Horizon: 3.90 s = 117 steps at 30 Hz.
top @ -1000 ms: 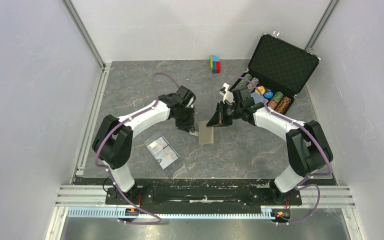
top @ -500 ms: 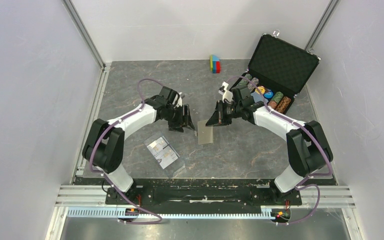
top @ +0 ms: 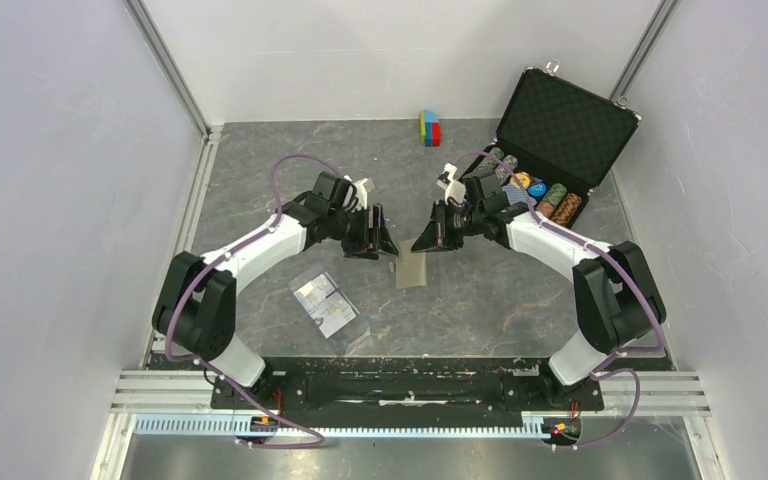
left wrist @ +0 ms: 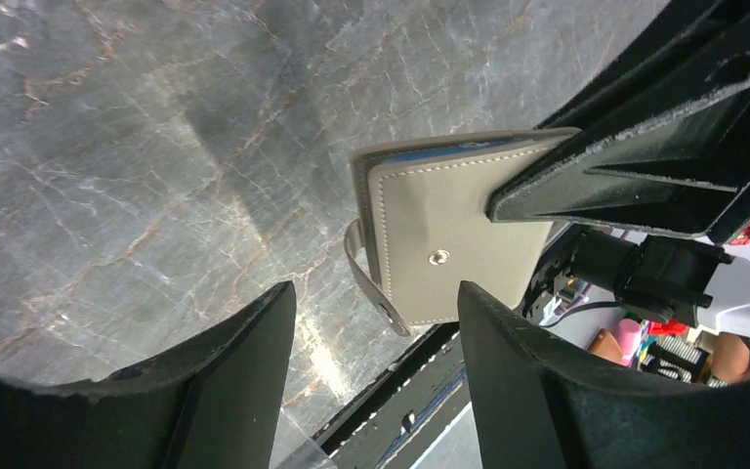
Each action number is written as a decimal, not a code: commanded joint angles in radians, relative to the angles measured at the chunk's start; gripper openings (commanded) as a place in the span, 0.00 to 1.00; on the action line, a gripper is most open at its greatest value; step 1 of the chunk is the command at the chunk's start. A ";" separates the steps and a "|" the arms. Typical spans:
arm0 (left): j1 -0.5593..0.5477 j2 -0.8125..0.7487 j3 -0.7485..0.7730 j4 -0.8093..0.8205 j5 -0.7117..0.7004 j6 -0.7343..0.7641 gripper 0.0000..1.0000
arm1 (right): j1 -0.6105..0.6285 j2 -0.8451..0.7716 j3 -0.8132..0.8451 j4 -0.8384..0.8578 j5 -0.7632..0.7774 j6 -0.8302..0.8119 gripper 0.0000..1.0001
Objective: Put the credit cards into the card holder
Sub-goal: Open the card holder.
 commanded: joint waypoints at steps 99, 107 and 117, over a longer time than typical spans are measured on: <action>-0.049 -0.080 0.758 -0.494 0.199 0.432 0.25 | 0.117 -0.288 0.244 -0.018 0.263 -0.460 0.00; 0.063 -0.133 0.594 -0.377 0.184 0.258 0.63 | 0.088 -0.278 0.212 -0.014 0.229 -0.408 0.00; 0.207 -0.215 0.211 0.017 0.388 -0.079 0.64 | 0.007 -0.285 0.154 0.048 0.069 -0.319 0.00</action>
